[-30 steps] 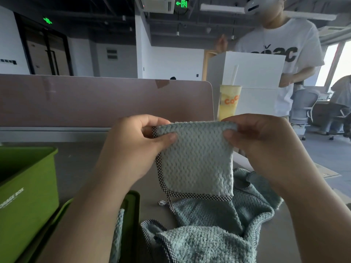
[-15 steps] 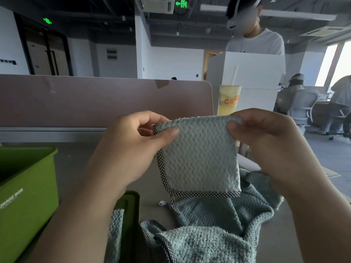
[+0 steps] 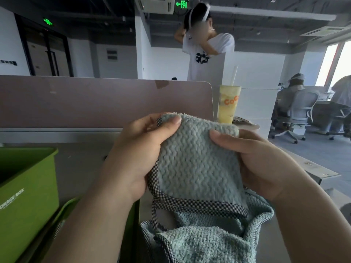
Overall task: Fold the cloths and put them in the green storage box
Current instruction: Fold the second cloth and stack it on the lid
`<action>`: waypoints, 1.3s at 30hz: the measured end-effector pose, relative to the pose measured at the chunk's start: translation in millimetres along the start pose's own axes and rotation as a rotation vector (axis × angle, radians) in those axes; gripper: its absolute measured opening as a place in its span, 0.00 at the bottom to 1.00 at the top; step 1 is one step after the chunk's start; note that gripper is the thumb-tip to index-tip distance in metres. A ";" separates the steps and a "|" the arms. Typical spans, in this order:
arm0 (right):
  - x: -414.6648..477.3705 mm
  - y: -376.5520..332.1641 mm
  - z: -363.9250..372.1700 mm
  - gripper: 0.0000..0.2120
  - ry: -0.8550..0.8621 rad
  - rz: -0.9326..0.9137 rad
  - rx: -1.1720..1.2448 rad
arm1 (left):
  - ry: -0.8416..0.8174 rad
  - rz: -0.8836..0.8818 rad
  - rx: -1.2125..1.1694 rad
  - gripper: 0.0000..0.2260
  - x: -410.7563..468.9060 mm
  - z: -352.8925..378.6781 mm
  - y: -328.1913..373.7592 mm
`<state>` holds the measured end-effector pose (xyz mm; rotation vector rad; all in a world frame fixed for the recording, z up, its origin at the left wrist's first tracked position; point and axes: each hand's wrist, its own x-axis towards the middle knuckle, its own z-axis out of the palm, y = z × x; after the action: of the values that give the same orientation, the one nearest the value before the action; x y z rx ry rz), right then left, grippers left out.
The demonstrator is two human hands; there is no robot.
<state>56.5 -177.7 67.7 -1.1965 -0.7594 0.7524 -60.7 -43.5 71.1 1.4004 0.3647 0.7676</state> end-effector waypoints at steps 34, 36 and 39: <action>7.1 10.7 -1.6 0.13 0.101 -0.133 -0.229 | 0.279 0.352 0.434 0.17 5.1 6.4 -18.9; 10.0 12.0 0.0 0.16 0.181 -0.167 -0.175 | 0.254 0.426 0.470 0.13 6.2 6.3 -20.3; 15.1 16.3 3.9 0.13 0.316 -0.224 -0.132 | 0.285 0.534 0.575 0.09 10.5 4.9 -25.2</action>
<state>59.7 -159.9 54.3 -1.2864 -0.6719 0.3212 -43.4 -39.8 49.9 1.9703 0.4604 1.3831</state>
